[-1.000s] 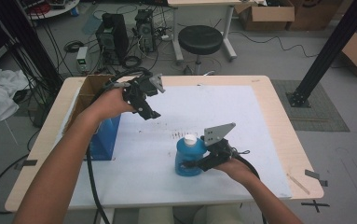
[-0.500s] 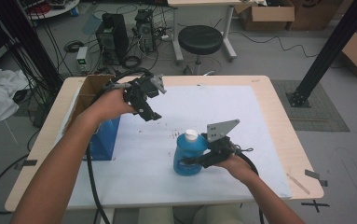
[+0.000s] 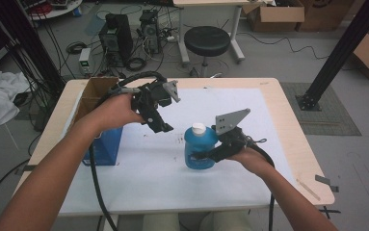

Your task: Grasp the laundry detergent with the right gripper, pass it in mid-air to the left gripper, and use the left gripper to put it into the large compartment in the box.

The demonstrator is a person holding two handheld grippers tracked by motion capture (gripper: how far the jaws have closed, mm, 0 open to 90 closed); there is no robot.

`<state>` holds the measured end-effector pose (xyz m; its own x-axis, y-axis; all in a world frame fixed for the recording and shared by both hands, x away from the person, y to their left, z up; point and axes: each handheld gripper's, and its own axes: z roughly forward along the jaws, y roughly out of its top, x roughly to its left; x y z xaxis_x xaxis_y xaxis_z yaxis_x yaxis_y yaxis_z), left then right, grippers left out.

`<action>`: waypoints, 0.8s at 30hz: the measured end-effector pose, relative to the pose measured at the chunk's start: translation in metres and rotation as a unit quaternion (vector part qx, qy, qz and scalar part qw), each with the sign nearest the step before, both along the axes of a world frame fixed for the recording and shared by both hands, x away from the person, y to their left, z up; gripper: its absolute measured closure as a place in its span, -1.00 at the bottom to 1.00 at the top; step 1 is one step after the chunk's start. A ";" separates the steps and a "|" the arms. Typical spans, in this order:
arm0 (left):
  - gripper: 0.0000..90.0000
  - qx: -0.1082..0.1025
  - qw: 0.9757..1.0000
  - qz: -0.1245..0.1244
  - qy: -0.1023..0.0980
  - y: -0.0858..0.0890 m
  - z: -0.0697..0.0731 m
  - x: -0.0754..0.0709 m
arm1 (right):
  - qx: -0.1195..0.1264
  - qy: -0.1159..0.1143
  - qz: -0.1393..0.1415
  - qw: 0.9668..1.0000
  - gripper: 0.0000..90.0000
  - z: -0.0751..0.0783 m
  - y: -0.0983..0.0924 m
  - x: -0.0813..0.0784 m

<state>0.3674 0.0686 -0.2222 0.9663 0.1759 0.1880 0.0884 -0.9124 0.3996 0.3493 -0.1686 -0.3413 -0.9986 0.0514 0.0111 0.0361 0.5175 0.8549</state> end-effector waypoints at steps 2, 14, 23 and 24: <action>-0.56 0.003 1.000 -0.011 0.009 -0.006 0.006 -0.007 | -0.004 -0.002 0.000 1.000 -0.03 0.002 -0.002 0.001; -0.60 -0.029 0.998 -0.036 0.051 -0.031 0.036 -0.027 | -0.010 -0.011 0.007 1.000 -0.03 0.006 -0.004 0.002; -0.60 -0.009 0.997 -0.053 0.053 -0.049 0.042 -0.040 | -0.020 -0.014 0.023 0.999 -0.03 0.010 0.005 0.000; -0.60 -0.005 0.997 -0.053 0.052 -0.051 0.041 -0.040 | -0.022 -0.013 0.024 0.999 -0.03 0.011 0.006 0.000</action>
<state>0.3271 0.0178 -0.1808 0.9937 0.0735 0.0845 0.0334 -0.9146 0.4030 0.3493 -0.1622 -0.3305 -0.9999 0.0034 -0.0161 -0.0115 0.5553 0.8316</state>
